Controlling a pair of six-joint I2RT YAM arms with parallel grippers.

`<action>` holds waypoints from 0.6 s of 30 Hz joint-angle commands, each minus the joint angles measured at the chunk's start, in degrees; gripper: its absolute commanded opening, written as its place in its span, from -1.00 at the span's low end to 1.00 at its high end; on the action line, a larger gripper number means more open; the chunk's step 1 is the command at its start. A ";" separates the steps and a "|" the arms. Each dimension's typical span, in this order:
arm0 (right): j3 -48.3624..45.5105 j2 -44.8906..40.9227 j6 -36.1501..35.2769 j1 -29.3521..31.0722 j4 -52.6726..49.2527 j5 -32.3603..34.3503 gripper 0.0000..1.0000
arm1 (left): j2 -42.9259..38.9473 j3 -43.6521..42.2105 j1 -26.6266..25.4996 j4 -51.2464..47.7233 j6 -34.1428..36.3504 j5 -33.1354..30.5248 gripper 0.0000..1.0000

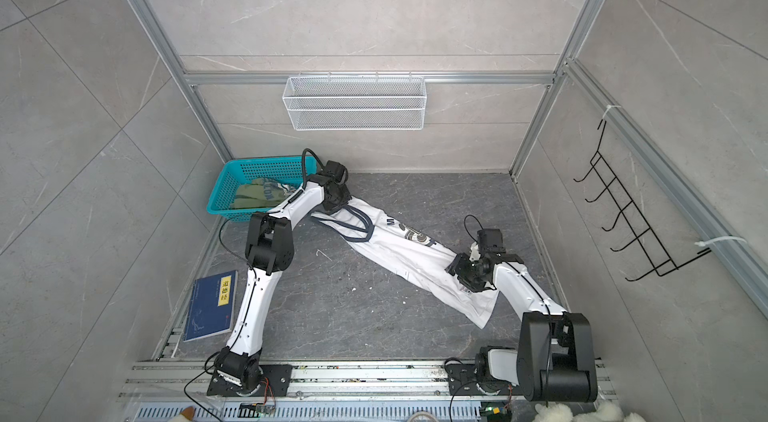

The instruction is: Fold and stack the tank tops

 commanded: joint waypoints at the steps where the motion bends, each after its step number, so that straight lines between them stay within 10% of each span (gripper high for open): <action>1: -1.03 0.16 -0.85 0.32 0.14 0.89 0.17 | 0.16 4.14 0.82 4.20 1.20 1.49 -0.71; 18: -2.57 2.08 0.08 0.38 -0.11 4.49 0.17 | 7.37 10.61 4.79 7.40 -0.08 7.41 -0.47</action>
